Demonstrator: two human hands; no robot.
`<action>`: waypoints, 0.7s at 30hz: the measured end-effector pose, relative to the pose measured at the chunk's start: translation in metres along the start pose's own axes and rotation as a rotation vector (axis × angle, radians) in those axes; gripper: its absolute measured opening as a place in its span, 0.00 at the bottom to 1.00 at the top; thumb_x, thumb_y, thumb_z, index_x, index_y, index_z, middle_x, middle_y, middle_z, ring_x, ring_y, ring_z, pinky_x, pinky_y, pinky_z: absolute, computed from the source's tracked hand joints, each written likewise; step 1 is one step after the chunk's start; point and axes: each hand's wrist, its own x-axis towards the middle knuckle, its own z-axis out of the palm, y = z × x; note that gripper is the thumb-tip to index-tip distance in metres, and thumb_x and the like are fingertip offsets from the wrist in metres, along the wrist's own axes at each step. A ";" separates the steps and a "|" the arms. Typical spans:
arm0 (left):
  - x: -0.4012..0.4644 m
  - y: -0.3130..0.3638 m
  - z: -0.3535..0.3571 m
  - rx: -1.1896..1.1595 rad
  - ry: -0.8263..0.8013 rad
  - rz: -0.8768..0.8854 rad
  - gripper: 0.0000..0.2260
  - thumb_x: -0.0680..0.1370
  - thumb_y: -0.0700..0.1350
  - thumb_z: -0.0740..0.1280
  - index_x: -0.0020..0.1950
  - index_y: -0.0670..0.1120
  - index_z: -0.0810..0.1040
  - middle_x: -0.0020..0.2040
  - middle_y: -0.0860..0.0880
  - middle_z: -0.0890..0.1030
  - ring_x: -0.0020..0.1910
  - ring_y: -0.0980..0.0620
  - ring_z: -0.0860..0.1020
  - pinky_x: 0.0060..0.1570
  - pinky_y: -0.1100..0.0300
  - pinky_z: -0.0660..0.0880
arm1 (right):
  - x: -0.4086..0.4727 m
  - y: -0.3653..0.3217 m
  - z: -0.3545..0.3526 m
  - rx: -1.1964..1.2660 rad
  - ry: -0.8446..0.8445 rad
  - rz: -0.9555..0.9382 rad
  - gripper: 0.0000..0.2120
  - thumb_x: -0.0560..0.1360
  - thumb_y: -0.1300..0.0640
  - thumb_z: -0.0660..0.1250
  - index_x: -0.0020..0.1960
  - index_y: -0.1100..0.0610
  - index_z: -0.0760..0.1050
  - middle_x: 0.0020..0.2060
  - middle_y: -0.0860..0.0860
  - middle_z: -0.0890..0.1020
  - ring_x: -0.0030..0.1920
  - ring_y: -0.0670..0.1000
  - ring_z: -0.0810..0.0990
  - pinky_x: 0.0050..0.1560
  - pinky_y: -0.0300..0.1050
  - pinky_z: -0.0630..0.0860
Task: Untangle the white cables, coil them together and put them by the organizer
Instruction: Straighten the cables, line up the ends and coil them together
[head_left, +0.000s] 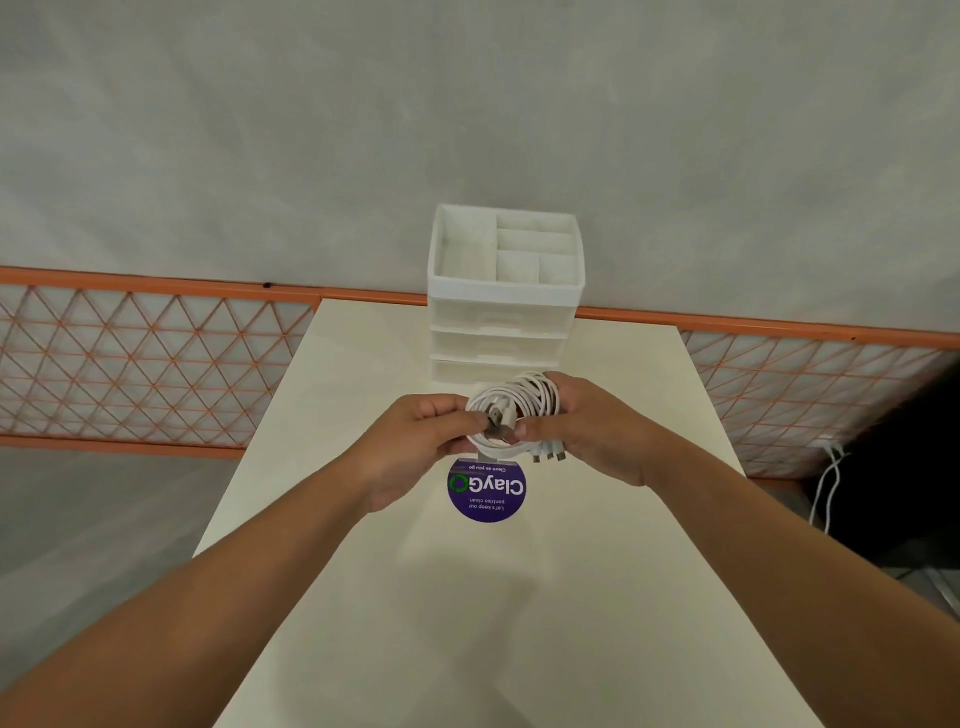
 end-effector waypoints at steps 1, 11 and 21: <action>0.000 0.001 -0.002 -0.032 -0.027 -0.009 0.10 0.78 0.35 0.65 0.57 0.32 0.80 0.57 0.35 0.82 0.57 0.43 0.81 0.62 0.54 0.76 | 0.000 0.000 0.000 0.004 0.001 -0.005 0.16 0.73 0.66 0.69 0.60 0.61 0.73 0.42 0.58 0.79 0.36 0.48 0.75 0.34 0.41 0.70; 0.001 0.010 -0.010 0.176 -0.087 -0.052 0.10 0.80 0.37 0.63 0.58 0.35 0.79 0.53 0.38 0.84 0.50 0.45 0.84 0.52 0.55 0.81 | 0.004 0.007 0.005 0.065 -0.013 0.049 0.14 0.75 0.66 0.65 0.59 0.59 0.75 0.44 0.52 0.83 0.41 0.47 0.81 0.38 0.37 0.75; 0.005 0.020 0.004 0.386 -0.084 0.071 0.12 0.80 0.36 0.62 0.59 0.44 0.82 0.50 0.44 0.86 0.47 0.52 0.85 0.44 0.65 0.79 | 0.007 0.002 0.010 -0.284 0.128 -0.007 0.06 0.75 0.62 0.62 0.51 0.59 0.73 0.38 0.49 0.77 0.35 0.45 0.73 0.31 0.34 0.69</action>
